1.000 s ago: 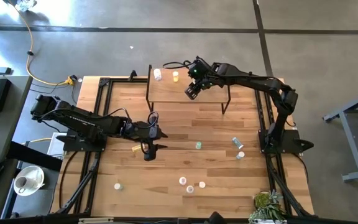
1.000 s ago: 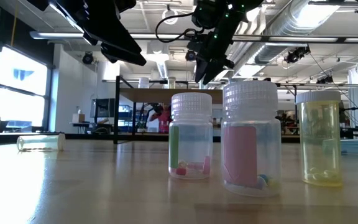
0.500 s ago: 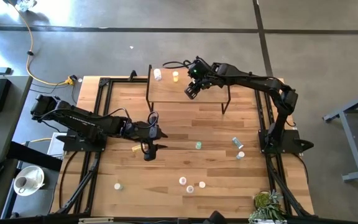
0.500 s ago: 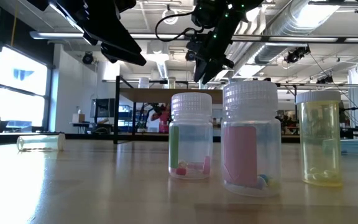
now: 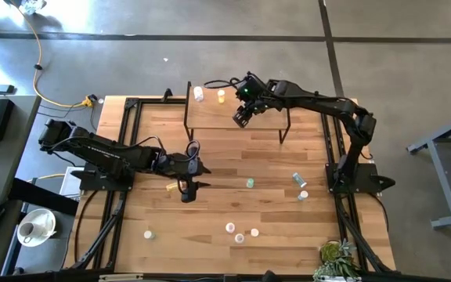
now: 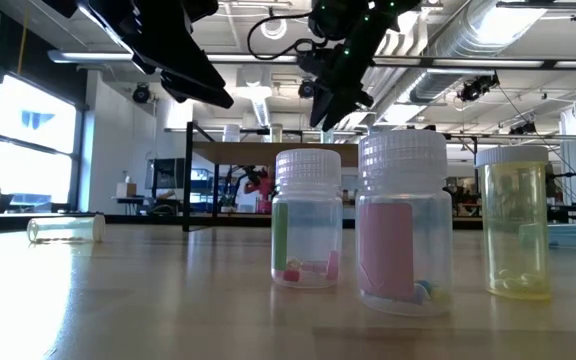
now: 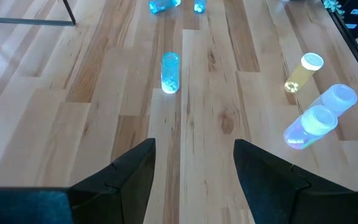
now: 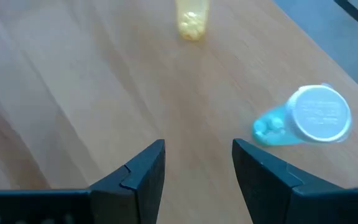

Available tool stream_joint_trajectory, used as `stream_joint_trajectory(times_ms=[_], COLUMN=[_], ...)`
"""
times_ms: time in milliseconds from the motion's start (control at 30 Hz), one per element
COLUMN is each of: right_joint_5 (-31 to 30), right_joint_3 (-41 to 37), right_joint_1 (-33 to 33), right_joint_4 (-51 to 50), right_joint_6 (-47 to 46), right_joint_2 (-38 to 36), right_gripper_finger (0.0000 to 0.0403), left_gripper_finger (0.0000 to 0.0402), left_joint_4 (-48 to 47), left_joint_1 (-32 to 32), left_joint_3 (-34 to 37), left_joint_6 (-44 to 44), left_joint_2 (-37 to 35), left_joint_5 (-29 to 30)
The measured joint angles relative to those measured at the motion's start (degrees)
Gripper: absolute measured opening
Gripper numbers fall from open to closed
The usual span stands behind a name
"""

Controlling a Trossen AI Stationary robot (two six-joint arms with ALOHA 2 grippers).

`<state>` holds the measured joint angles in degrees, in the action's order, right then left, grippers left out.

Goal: Pick and place medicine bottles onto shelf by color
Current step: Put the top white pill bottle on the shelf aligned with the other white pill bottle

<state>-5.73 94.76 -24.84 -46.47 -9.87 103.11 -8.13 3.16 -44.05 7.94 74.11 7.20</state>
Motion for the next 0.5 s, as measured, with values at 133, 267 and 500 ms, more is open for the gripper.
stream_joint_trajectory(times_ms=[133,267,500], right_joint_5=[0.15,0.18,-0.23], right_joint_3=[0.00,0.00,0.00], right_joint_1=[0.88,2.09,5.68], right_joint_4=[-1.54,-3.25,-8.41], right_joint_6=[1.19,1.19,1.22], right_joint_2=[-1.59,-4.53,-9.87], right_gripper_finger=[0.0178,0.0178,0.0178], left_gripper_finger=[0.0207,0.0207,0.0207], left_joint_4=[-1.46,-3.59,-7.05], left_joint_1=[0.00,0.02,0.00], left_joint_3=[0.00,0.00,-0.02], left_joint_6=[1.03,2.44,4.02], left_joint_2=[-0.49,-1.86,-5.91], left_joint_5=[-0.92,-1.04,-1.03])
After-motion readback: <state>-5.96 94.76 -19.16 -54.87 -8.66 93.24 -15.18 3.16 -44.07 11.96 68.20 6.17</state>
